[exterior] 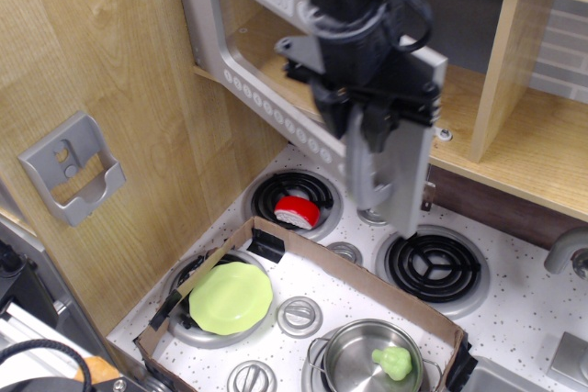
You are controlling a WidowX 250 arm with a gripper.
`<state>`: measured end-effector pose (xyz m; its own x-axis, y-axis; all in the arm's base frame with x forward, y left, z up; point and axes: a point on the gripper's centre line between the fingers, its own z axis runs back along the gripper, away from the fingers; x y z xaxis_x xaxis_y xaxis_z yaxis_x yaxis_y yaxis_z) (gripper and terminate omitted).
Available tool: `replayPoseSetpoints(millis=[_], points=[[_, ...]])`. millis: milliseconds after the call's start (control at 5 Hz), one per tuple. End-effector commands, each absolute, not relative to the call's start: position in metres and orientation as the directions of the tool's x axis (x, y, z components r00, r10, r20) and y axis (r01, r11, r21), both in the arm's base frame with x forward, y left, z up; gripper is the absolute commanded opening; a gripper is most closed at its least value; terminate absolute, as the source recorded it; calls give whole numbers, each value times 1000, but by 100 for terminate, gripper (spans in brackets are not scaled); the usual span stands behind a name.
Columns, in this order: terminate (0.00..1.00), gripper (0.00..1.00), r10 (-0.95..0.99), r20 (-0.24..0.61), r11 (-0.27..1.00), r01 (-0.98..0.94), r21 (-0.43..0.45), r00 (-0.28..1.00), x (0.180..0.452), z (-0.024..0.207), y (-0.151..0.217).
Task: Open microwave
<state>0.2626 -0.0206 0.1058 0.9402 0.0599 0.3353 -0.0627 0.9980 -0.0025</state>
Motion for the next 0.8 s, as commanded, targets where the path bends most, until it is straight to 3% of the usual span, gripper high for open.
replayPoseSetpoints(millis=[0, 200, 600], points=[[0, 100, 280, 303, 958, -287, -22, 911, 220, 107, -9], [0, 100, 375, 278, 926, -370, -73, 884, 213, 110, -42], [0, 100, 461, 220, 887, -445, -120, 860, 229, 131, -98]])
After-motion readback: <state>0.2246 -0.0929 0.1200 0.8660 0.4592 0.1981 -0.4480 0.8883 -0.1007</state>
